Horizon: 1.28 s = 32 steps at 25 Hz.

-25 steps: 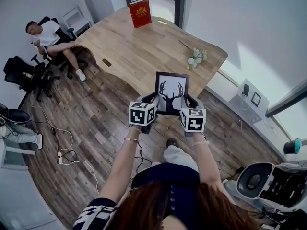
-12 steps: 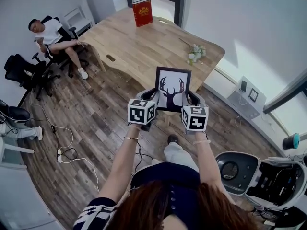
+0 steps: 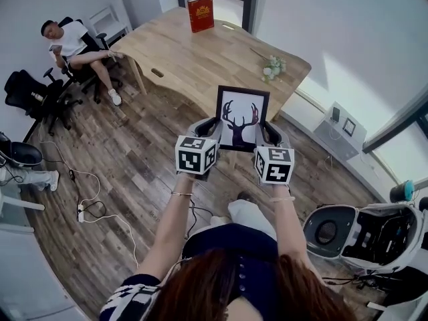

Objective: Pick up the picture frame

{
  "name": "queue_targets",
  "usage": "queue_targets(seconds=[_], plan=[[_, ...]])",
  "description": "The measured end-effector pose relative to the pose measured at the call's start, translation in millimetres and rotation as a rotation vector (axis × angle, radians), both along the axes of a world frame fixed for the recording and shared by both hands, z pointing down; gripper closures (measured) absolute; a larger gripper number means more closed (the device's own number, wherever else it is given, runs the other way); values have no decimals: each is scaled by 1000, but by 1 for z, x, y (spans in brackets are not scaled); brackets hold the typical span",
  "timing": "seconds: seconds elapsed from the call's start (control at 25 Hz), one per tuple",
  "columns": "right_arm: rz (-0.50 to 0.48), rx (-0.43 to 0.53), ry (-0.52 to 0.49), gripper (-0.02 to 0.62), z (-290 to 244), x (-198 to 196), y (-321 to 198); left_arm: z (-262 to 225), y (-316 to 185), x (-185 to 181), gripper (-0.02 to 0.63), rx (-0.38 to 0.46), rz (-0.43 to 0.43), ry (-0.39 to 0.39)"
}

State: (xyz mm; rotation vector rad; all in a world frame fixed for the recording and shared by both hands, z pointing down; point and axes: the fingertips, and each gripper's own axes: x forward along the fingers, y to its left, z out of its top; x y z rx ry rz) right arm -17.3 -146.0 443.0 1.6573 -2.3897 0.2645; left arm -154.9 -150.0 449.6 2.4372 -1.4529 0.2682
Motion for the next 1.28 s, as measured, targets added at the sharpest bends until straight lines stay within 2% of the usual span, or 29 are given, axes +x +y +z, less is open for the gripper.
queue_targets(seconds=[0.4, 0.8, 1.28], plan=[[-5, 67, -22, 518, -34, 7, 30, -36, 29, 7, 523, 73, -4, -1], [-22, 145, -34, 520, -78, 32, 66, -79, 67, 30, 523, 149, -19, -1], [-41, 187, -39, 519, -99, 60, 132, -100, 135, 59, 523, 198, -30, -14]])
